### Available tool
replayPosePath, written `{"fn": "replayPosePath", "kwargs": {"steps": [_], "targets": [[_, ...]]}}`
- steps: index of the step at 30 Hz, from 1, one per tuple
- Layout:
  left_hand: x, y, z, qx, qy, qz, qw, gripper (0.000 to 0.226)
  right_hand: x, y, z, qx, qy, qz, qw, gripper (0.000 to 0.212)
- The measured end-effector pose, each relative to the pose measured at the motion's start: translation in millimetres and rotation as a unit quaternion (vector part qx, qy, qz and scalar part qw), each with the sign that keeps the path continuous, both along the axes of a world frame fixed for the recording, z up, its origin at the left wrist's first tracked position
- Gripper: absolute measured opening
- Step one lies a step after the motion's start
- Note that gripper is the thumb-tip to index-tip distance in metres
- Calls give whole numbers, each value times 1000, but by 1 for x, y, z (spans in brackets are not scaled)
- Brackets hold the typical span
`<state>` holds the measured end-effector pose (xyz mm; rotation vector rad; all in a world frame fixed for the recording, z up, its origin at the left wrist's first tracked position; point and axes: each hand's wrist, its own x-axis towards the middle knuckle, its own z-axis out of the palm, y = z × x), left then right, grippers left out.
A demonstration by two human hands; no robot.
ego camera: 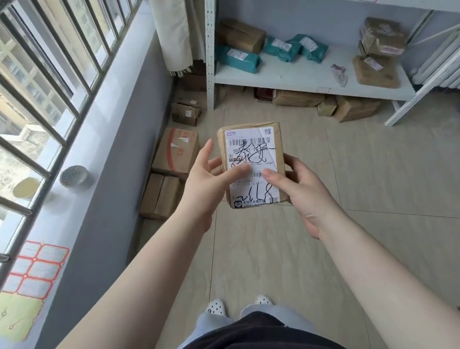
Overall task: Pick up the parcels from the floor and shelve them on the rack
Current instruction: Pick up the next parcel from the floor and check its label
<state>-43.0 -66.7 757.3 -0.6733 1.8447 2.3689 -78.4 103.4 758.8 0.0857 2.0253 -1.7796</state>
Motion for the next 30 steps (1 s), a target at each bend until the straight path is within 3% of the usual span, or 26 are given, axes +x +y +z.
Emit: {"fn": "replayPosePath", "kwargs": {"steps": [2,5,8,12,16,24,30], "targets": [[3,6,-1,4,10,3,1000,108,-1,2,-2,-2,-6,-8,1000,57],[5,14,-9,3,15,-4,1000,76,-2,2,-4,-1,-9,-9,1000,56],[4,17,-11,-13,22,-7,1000,64,-1,1,-9,2,-7,-20,1000,58],[1,16,-11,-21,35,-23,999,57,-2,2,-13,3,-6,-33,999,62],[0,16,-12,-21,36,-30,999,50,-4,1,-15,-10,-2,-34,999,49],[-14,26,-18,-9,11,-45,999,38,-10,9,-24,-1,13,-58,998,47],[-39,48,-26,11,0,-63,998,40,-26,30,-26,0,6,-83,997,43]]}}
